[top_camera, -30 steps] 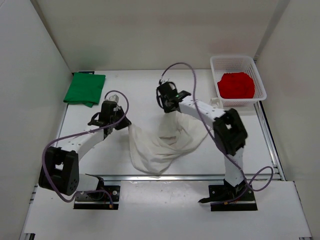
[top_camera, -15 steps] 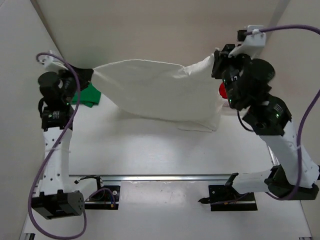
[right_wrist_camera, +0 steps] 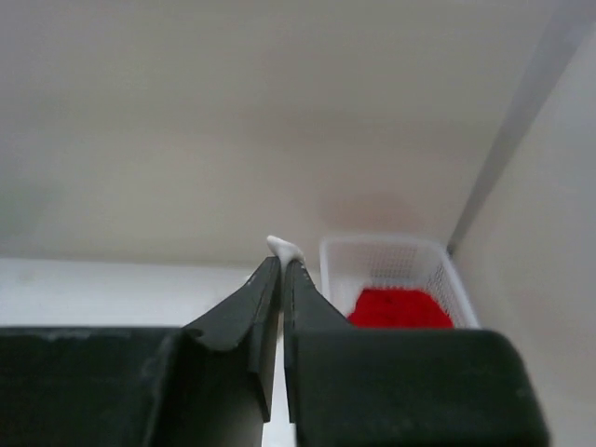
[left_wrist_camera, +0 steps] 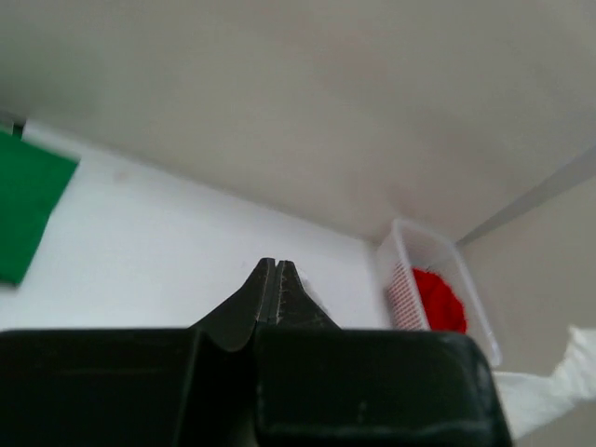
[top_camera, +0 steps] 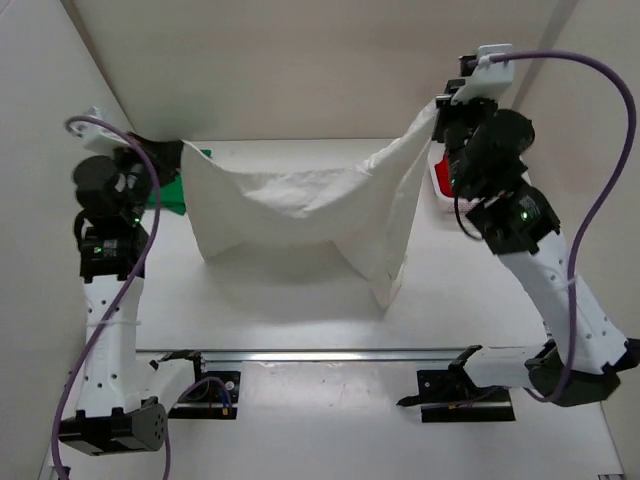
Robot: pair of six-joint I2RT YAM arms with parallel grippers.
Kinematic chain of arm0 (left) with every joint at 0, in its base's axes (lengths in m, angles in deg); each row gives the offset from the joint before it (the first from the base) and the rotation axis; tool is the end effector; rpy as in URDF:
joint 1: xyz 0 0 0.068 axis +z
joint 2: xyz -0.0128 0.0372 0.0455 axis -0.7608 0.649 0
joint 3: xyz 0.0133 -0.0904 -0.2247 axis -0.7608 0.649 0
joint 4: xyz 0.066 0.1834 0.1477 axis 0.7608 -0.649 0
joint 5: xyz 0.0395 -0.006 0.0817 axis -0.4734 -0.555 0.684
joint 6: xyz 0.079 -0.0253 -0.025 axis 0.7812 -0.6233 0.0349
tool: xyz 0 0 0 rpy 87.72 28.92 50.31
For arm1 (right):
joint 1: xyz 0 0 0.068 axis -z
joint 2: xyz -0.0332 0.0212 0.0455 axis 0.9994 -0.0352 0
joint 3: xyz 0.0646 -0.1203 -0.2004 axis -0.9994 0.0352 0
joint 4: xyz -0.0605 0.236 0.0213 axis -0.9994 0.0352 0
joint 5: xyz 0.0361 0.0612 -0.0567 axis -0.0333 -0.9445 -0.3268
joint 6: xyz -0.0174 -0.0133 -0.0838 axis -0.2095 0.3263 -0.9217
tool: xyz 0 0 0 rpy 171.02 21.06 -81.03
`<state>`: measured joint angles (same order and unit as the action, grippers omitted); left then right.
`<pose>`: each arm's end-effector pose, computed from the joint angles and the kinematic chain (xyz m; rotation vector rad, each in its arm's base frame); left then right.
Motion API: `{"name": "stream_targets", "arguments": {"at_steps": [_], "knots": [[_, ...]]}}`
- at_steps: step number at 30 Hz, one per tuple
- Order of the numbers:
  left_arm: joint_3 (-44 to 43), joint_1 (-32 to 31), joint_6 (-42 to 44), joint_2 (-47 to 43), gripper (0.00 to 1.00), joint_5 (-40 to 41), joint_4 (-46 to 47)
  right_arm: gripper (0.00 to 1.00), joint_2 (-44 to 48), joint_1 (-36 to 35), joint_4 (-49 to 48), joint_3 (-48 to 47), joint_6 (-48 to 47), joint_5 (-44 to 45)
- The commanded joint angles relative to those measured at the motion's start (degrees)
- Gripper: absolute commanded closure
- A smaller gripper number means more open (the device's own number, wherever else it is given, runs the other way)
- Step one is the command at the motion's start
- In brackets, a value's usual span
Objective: Fold and stack the t-shirts
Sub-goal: Flatten out the tshirt
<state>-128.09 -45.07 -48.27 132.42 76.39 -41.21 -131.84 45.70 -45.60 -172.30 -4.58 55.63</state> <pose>0.2373 0.0040 0.4464 -0.3725 1.5302 -0.5532 0.2119 0.1223 0.5368 -0.0369 1.3784 -0.0913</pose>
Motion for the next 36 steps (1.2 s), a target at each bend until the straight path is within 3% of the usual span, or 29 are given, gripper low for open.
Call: {"name": "stream_targets", "arguments": {"at_steps": [1,3,6,8,10,11,13,15,17,21,25,28,31,34,36], "knots": [[10.61,-3.06,1.50,3.66,1.00,5.32,-0.35,1.00,-3.00,18.88,13.64,8.38,21.85,-38.12],[15.88,-6.03,1.77,6.82,1.00,7.78,3.06,1.00,-9.38,24.43,10.82,10.27,21.16,-46.98],[12.95,-7.53,1.51,17.63,1.00,8.32,5.27,1.00,-24.39,29.87,15.45,0.29,20.19,-53.49],[5.04,-8.24,1.67,28.06,1.00,9.10,4.57,1.00,-34.35,31.20,19.75,-18.19,18.96,-51.40],[-11.16,-9.30,2.21,35.79,1.00,10.69,0.55,1.00,-46.37,34.01,23.47,-35.23,20.88,-52.10],[-16.47,-8.69,2.03,41.06,1.00,10.26,-1.30,1.00,-46.60,34.98,19.12,-35.69,21.76,-54.80],[-38.47,-8.43,2.21,48.19,1.00,9.82,-8.40,1.00,-46.07,37.53,9.54,-38.74,26.23,-56.23],[-52.73,-7.90,1.68,53.06,1.00,10.34,-10.97,1.00,-44.94,39.11,2.79,-41.85,27.83,-56.75],[-59.32,-6.23,-0.34,53.96,1.00,9.39,-8.90,1.00,-40.29,40.87,-4.54,-41.58,29.93,-56.15],[-50.46,-1.57,-2.29,44.83,1.00,10.33,1.31,1.00,-37.20,45.44,-10.36,-45.09,36.00,-61.92],[-50.46,1.23,-0.78,42.44,1.00,10.79,2.10,1.00,-34.75,46.50,-6.51,-40.72,35.13,-62.91],[-45.19,3.52,-1.05,39.54,1.00,9.99,3.25,1.00,-31.40,43.78,0.42,-34.48,29.08,-57.49],[-37.11,3.62,0.61,35.77,1.00,10.79,4.39,1.00,-25.28,42.63,2.82,-21.40,26.17,-54.22],[-24.99,2.22,2.46,27.70,1.00,13.50,6.68,1.00,-15.07,41.05,-0.42,4.12,24.41,-49.83],[-11.68,-0.59,5.61,22.08,1.00,17.52,8.69,1.00,-7.18,40.35,-2.62,15.65,23.88,-46.75]]}}
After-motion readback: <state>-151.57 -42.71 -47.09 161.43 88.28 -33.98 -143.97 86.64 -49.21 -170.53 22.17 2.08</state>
